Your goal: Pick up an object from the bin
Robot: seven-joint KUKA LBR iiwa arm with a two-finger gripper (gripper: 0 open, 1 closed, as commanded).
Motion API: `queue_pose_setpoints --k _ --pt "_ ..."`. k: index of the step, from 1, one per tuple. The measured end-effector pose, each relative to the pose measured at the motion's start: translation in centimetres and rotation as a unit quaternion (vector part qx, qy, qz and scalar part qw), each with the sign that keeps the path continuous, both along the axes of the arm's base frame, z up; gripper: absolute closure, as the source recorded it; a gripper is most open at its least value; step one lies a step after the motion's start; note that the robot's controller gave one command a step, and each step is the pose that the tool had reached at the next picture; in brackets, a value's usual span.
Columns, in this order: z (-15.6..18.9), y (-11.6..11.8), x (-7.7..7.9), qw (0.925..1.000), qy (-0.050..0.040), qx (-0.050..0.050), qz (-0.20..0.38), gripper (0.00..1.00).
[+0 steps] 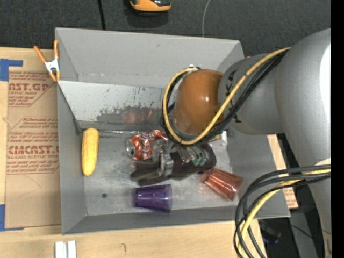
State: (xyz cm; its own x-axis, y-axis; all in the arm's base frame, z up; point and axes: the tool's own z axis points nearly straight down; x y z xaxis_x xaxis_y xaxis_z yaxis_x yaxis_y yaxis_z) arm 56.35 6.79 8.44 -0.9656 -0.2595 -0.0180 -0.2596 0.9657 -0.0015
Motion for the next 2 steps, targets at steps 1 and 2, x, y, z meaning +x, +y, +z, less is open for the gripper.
queue_pose_setpoints --k 1,2 --pt "3.1 -2.4 -2.7 0.9959 0.0060 0.000 -0.090 1.00" --pt "23.1 0.9 0.4 0.9999 0.0050 -0.001 -0.011 1.00"
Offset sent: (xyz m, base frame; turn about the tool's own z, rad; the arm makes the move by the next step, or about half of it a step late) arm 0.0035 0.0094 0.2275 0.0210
